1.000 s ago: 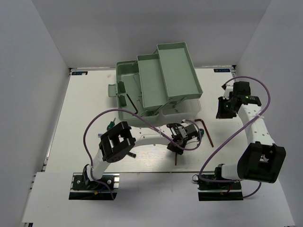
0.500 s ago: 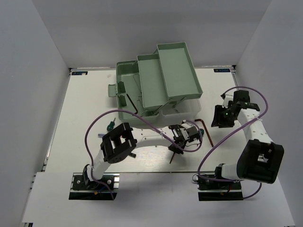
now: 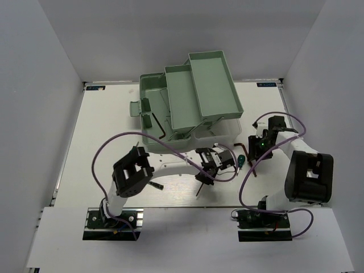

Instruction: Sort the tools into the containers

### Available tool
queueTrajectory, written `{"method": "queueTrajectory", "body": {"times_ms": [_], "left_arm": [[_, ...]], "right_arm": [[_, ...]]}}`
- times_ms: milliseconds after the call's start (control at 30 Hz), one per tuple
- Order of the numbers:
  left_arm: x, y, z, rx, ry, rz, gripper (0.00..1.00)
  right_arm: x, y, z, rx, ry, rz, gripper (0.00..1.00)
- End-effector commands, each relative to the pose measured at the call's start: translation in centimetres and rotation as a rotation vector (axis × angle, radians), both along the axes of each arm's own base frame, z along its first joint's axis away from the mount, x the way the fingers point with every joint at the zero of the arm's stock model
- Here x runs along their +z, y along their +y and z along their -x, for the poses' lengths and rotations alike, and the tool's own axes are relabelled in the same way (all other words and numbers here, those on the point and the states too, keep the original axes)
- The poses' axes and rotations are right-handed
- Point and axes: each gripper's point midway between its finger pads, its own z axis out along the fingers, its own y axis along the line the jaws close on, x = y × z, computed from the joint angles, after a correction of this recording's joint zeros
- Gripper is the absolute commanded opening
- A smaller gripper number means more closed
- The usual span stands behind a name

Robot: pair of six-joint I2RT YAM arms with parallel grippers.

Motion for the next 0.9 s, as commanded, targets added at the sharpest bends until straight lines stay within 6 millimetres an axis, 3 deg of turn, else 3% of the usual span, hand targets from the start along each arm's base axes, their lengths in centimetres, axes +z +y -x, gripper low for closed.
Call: {"method": "queueTrajectory", "body": {"times_ms": [0, 133, 233, 267, 467, 633, 700, 867], "left_arm": [[8.3, 1.8, -1.8, 0.077, -0.095, 0.115, 0.0], [13.7, 5.1, -4.4, 0.2, -0.195, 0.182, 0.0], [15.6, 8.1, -6.4, 0.287, -0.254, 0.188, 0.0], [17.0, 9.2, -7.0, 0.316, -0.287, 0.202, 0.0], [18.6, 14.4, -11.6, 0.456, -0.368, 0.195, 0.0], [19.0, 17.0, -15.7, 0.523, -0.411, 0.171, 0.0], [18.8, 18.4, -17.6, 0.557, -0.427, 0.151, 0.0], [20.5, 20.6, -20.8, 0.591, -0.458, 0.177, 0.0]], "right_arm": [[0.0, -0.3, -2.5, 0.043, -0.085, 0.064, 0.51], [-0.9, -0.3, -3.4, 0.075, -0.098, 0.123, 0.49], [-1.5, -0.7, -3.8, 0.071, -0.089, 0.177, 0.48], [-1.8, 0.1, -3.8, 0.096, -0.087, 0.182, 0.48], [-3.3, 0.6, -3.3, 0.074, -0.04, 0.208, 0.45], [-4.3, -0.2, -2.2, 0.023, 0.01, 0.249, 0.22], [-3.9, -0.4, -2.2, 0.012, -0.008, 0.255, 0.17], [-3.8, -0.8, -1.4, 0.009, -0.014, 0.262, 0.1]]}}
